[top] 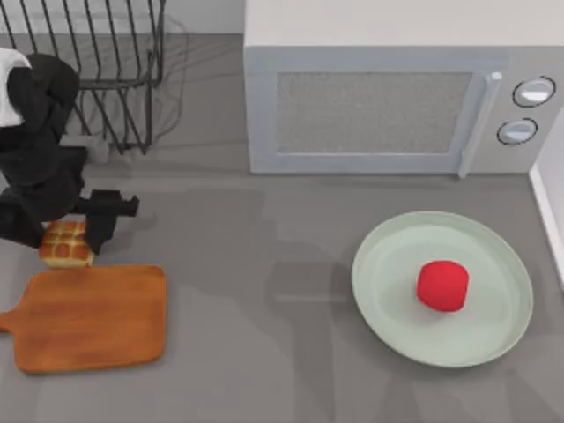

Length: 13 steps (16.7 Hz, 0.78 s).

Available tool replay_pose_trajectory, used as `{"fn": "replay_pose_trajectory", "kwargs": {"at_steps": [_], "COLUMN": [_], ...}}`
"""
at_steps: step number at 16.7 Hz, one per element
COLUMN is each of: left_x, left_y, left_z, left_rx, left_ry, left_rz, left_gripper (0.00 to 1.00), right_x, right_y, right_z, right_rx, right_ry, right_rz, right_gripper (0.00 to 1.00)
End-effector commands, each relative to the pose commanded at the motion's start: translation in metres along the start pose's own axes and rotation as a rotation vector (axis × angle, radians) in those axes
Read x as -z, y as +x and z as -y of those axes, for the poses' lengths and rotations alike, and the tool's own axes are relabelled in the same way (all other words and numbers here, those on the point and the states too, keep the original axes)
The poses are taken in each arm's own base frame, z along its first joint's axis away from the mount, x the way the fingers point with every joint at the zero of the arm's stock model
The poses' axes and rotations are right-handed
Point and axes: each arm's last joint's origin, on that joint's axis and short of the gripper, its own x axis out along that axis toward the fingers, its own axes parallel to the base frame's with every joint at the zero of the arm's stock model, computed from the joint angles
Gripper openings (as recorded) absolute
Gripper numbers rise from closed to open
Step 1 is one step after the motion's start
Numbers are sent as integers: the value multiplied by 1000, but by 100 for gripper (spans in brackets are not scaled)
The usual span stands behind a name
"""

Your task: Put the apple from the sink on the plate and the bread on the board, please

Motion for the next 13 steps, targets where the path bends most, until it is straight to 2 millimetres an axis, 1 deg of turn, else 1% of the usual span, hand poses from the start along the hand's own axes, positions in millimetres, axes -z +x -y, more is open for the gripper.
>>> {"fn": "replay_pose_trajectory", "kwargs": {"at_steps": [7, 8, 10, 11, 13], "left_x": [0, -1, -2, -4, -6], "left_y": [0, -12, -16, -23, -43], "left_z": [0, 0, 0, 0, 0], "left_rx": [0, 0, 0, 0, 0], "left_ry": [0, -1, 0, 0, -2], "left_rz": [0, 26, 28, 30, 27], "left_gripper": [0, 0, 0, 0, 0], "right_x": [0, 0, 0, 0, 0], "right_y": [0, 0, 0, 0, 0], "right_z": [0, 0, 0, 0, 0], "right_rx": [0, 0, 0, 0, 0], "right_ry": [0, 0, 0, 0, 0], "right_rz": [0, 0, 0, 0, 0], "right_gripper": [100, 100, 100, 100, 100]}}
